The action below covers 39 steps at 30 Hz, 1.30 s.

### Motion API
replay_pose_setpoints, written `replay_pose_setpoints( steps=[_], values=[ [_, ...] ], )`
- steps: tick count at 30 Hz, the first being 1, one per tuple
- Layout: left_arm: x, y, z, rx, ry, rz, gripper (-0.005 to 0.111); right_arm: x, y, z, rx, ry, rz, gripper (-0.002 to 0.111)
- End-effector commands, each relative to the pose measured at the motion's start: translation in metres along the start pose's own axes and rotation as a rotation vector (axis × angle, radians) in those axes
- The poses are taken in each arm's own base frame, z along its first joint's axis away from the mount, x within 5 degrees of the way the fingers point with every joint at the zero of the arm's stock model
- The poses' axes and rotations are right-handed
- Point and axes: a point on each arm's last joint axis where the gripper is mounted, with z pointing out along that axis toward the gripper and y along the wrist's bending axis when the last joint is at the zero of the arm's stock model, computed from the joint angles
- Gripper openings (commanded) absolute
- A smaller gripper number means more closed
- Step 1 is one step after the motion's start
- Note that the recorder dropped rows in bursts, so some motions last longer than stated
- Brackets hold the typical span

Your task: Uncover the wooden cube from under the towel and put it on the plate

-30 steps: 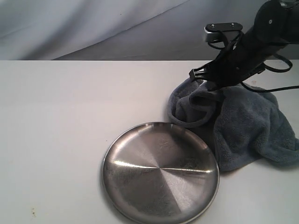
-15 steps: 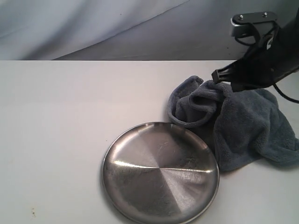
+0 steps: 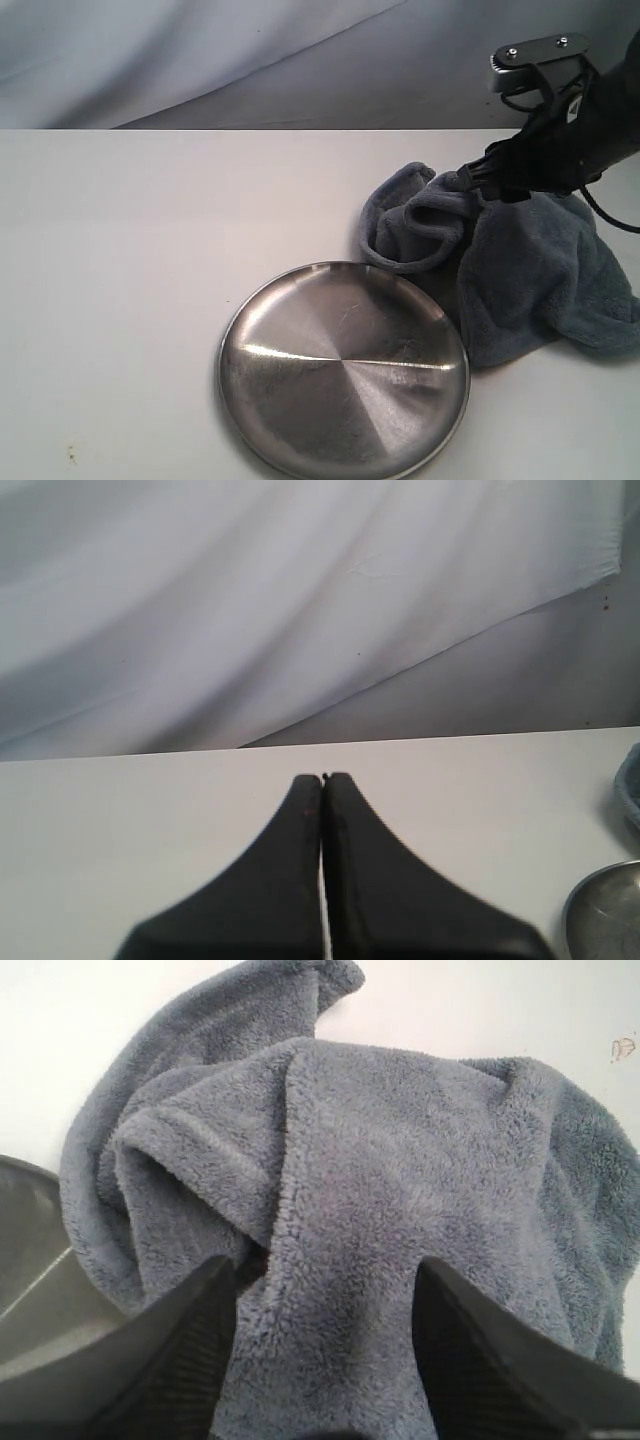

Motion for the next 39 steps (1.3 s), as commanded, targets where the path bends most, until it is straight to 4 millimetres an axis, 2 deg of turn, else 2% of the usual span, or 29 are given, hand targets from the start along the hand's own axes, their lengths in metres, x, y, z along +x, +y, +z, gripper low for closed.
replay_pose_setpoints(
  steps=[1, 6, 26, 33, 36, 39],
  values=[
    [0.0, 0.0, 0.0, -0.003, -0.011, -0.005, 0.0, 0.005, -0.004, 0.018, 0.024, 0.047, -0.03, 0.05],
    [0.0, 0.0, 0.0, -0.003, -0.011, -0.005, 0.0, 0.01, -0.004, 0.033, 0.026, 0.095, -0.028, 0.05],
    [0.0, 0.0, 0.0, -0.003, -0.011, -0.005, 0.0, 0.013, -0.004, 0.033, 0.03, 0.124, -0.003, 0.038],
    [0.0, 0.0, 0.0, -0.003, -0.011, -0.005, 0.0, 0.018, -0.003, 0.043, 0.029, 0.17, -0.002, 0.002],
    [0.0, 0.0, 0.0, -0.003, -0.011, -0.005, 0.0, 0.018, -0.003, 0.042, 0.029, 0.166, -0.002, 0.0],
    [0.0, 0.0, 0.0, -0.003, -0.011, -0.005, 0.0, 0.013, -0.004, 0.03, 0.03, 0.126, 0.001, 0.0]
  ],
)
